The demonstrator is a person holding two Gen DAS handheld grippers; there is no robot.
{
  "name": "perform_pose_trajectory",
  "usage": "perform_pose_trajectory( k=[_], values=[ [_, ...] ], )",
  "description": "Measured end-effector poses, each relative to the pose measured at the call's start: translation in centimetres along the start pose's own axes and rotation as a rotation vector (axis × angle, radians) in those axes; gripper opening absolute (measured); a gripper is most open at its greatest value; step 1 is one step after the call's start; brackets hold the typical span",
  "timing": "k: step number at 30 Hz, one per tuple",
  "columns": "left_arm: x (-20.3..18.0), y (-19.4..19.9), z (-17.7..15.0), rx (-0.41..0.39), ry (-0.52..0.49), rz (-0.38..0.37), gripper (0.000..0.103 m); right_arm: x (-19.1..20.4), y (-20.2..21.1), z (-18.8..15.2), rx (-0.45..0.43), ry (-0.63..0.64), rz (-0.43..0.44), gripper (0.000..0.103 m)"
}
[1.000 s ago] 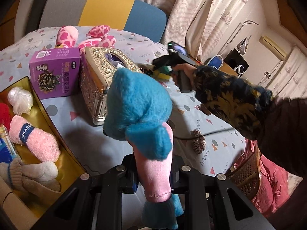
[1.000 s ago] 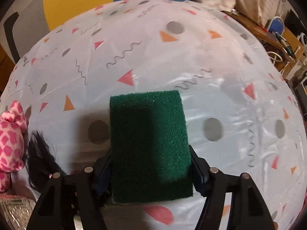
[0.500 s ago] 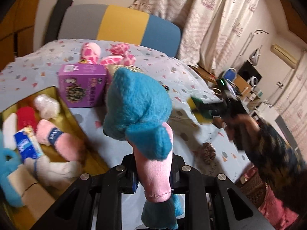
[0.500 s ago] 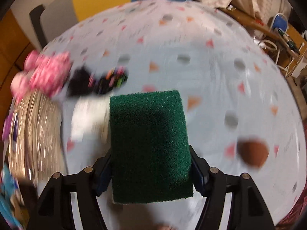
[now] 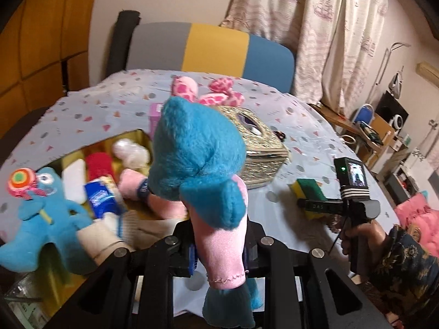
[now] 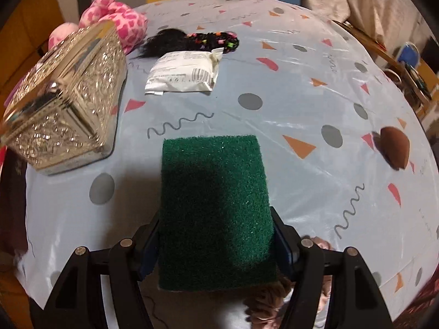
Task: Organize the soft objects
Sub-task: 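Carry the blue-and-pink plush into the gold tin and open left tool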
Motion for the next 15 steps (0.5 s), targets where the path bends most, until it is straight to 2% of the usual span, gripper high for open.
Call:
perform_pose_trajectory(
  k=[11, 15],
  values=[
    [4.2, 1.7, -0.5, -0.037, 0.05, 0.075, 0.024, -0.1, 0.0, -0.3, -0.069, -0.005, -0.017, 0.07],
    [6.3, 2.6, -1.2, -0.043, 0.076, 0.108, 0.024, 0.1, 0.4, -0.5, -0.12, 0.008, -0.025, 0.07]
  ],
)
Point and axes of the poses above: each gripper's, at about its wrist camera, not at the fingertips, and y roughly against the way its jaws point, x to its left, z to its top, the point moved 10 cm from there along -y, roughly the way its jaws point, and after that the axes turned 4 degrees about y, right-handed, at the moved point
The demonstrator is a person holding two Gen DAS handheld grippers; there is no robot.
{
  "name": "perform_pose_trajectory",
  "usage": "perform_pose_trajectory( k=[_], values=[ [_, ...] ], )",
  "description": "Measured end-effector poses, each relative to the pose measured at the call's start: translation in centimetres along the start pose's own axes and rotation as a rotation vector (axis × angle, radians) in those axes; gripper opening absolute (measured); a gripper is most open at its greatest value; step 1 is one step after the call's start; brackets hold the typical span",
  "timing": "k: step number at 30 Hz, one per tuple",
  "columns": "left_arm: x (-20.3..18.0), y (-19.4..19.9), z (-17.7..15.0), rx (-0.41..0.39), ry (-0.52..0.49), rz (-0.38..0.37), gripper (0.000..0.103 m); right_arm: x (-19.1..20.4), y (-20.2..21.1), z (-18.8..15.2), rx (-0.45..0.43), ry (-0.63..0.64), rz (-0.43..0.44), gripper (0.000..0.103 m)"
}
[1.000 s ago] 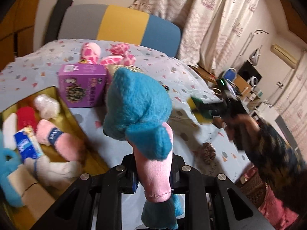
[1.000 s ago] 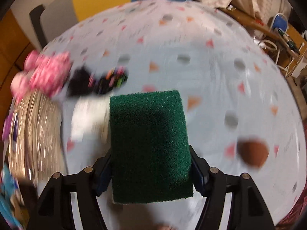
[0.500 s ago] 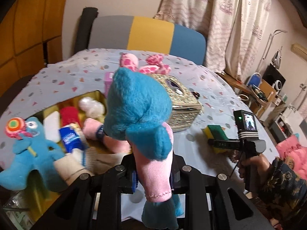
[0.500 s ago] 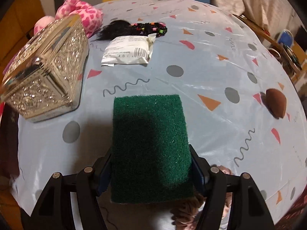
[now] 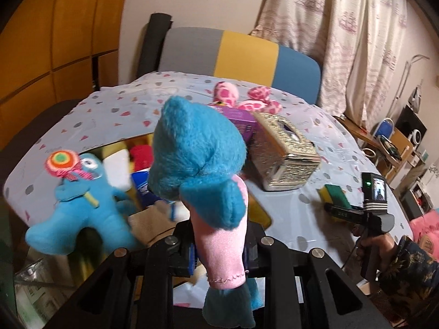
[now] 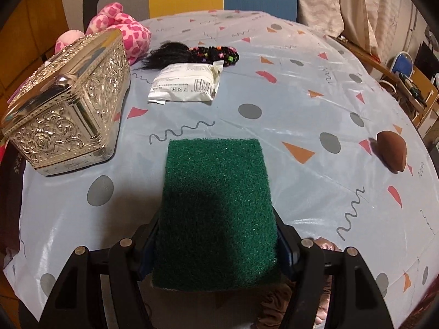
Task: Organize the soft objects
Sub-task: 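Carry the blue-and-pink plush into the gold tin and open left tool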
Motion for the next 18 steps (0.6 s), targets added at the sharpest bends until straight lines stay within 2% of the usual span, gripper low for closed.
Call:
perform_pose_trajectory(
  k=[7, 11, 15, 18],
  values=[
    [3.5, 1.7, -0.9, -0.016, 0.053, 0.049, 0.024, 0.1, 0.4, -0.3, -0.086, 0.006, -0.01, 0.07],
    [6.3, 3.6, -1.1, -0.035, 0.19, 0.011, 0.024, 0.0, 0.4, -0.1, -0.095, 0.007, -0.012, 0.07],
    [9.1, 4.1, -0.9, -0.037, 0.305, 0.006, 0.024, 0.0, 0.4, 0.0, -0.103, 0.005, -0.011, 0.07],
    [9.6, 3.4, -0.8, -0.018, 0.343, -0.008, 0.024, 0.0, 0.4, -0.1, -0.108, 0.004, -0.008, 0.07]
  ],
)
Point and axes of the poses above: each gripper's, at about its wrist camera, not at the fingertips, and y roughly against the way its jaws point, x to its left, z to its top, the point moved 10 cm from there along -y, roughly the way its jaws point, and after that the axes turned 4 degrees about y, right-handed, at the moved point
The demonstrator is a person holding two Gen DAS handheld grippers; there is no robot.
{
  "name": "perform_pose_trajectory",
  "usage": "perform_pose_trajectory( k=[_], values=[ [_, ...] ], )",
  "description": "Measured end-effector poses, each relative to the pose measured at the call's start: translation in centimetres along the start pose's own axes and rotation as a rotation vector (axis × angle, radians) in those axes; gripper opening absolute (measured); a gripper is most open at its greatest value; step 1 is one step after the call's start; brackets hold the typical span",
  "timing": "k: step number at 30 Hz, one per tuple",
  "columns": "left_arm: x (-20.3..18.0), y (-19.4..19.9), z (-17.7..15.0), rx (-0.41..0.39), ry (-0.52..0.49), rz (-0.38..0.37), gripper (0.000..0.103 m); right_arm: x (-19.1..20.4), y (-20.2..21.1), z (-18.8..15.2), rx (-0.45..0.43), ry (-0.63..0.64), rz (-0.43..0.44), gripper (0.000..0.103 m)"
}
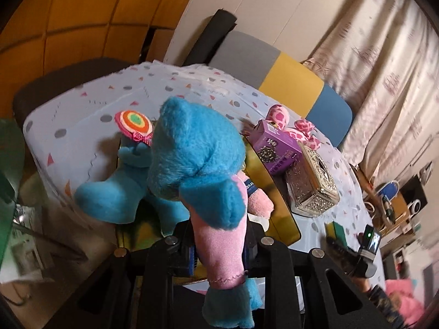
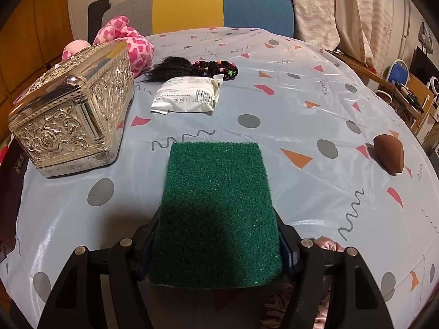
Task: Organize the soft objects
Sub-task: 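Carry the blue-and-pink plush into the gold tin and open left tool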
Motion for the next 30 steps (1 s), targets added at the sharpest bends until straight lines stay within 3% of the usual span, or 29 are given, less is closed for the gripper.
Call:
perform_pose_trajectory(
  k=[9, 12, 15, 18, 20, 23, 26, 30],
  values=[
    [-3.4, -5.7, 3.8, 0.057, 0.046, -0.101, 0.025, -0.1, 0.0, 0.0, -0.01, -0.005, 0.008, 0.07],
    [-3.8, -9.1, 4.7, 0.093, 0.084, -0.096, 0.026, 0.0, 0.0, 0.1, -0.012, -0.006, 0.009, 0.07],
    [-3.1, -12.1, 4.3, 0.112, 0.059, -0.002, 0.029, 0.0, 0.0, 0.1, -0.014, -0.008, 0.009, 0.07],
    [-1.1, -15.4, 2.3, 0.198, 0.028, 0.134, 0.035, 0.0, 0.0, 0.0, -0.015, -0.008, 0.009, 0.07],
    [-0.5, -15.9, 1.7, 0.211, 0.009, 0.174, 0.05, -0.1, 0.0, 0.0, -0.016, -0.008, 0.009, 0.07],
    [-1.0, -15.3, 1.5, 0.185, -0.021, 0.171, 0.068, 0.0, 0.0, 0.0, -0.016, -0.008, 0.008, 0.07],
    [-1.4, -14.5, 1.8, 0.148, -0.078, 0.202, 0.077, 0.0, 0.0, 0.0, -0.016, -0.006, 0.007, 0.07],
    [-2.8, -12.6, 3.1, 0.067, -0.167, 0.226, 0.081, 0.0, 0.0, 0.1, -0.016, -0.004, 0.006, 0.07]
  ],
)
Point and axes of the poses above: each gripper's, at about its wrist camera, not at the fingertips, and y roughly against the way its jaws point, x to its left, z to its top, the point moved 10 cm from there along -y, roughly the way its jaws point, and after that the axes turned 4 degrees about y, right-handed, at the moved point
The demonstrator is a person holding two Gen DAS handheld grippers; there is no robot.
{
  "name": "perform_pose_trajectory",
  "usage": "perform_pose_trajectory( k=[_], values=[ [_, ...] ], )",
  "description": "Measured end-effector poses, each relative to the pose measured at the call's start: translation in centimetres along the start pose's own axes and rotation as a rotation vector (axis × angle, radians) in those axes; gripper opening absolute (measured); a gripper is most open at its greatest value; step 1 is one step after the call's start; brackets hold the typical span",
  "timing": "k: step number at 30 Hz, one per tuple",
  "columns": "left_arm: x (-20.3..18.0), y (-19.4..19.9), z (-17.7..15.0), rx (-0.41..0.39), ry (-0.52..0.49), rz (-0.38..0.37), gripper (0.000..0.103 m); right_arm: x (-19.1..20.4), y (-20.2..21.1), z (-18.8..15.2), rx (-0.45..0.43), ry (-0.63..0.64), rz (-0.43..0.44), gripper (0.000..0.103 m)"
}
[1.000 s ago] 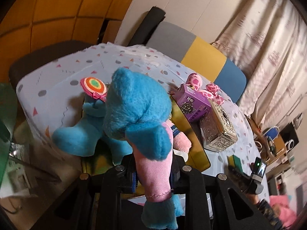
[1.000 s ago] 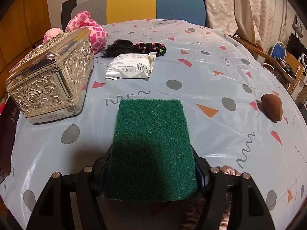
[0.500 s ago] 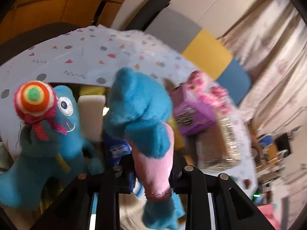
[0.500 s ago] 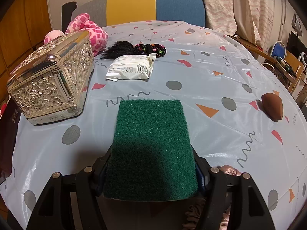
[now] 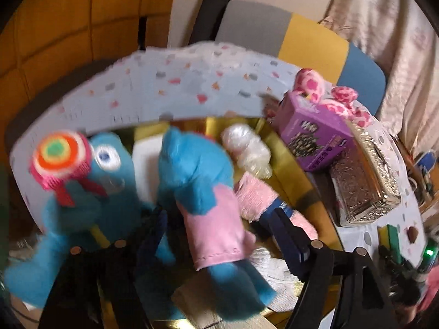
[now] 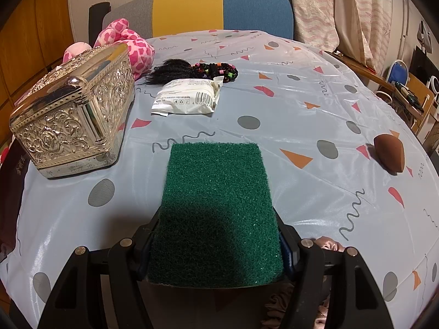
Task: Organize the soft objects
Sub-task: 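Carry the blue-and-pink plush into the gold tin and open left tool, then carry the green-and-yellow sponge into the gold tin and open right tool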
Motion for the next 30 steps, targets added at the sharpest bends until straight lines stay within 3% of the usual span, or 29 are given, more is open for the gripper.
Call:
perform_pose_trajectory(
  k=[2, 6, 22, 30],
  values=[
    [-0.2, 1.1, 0.4, -0.042, -0.025, 0.021, 0.086, 0.0, 0.0, 0.0, 0.0, 0.001, -0.002, 0.07],
    [-0.2, 3.4, 0.4, -0.096, -0.052, 0.058, 0.087, 0.0, 0.0, 0.0, 0.0, 0.003, -0.003, 0.07],
    [1.8, 8.3, -2.8, -0.154, 0.015, 0.095, 0.102, 0.0, 0.1, 0.0, -0.001, 0.015, -0.016, 0.07],
    [3.9, 9.5, -3.7, -0.167, 0.049, 0.146, 0.103, 0.0, 0.2, -0.1, 0.007, 0.028, -0.031, 0.069]
  ],
)
Point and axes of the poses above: each gripper's, at about its wrist camera, not at the fingertips, and y roughly against the way its jaws point, x to its left, z to its top, the point moved 10 cm from there along -y, roughly the way its jaws point, and after that the axes turned 4 degrees about y, right-handed, at the moved point
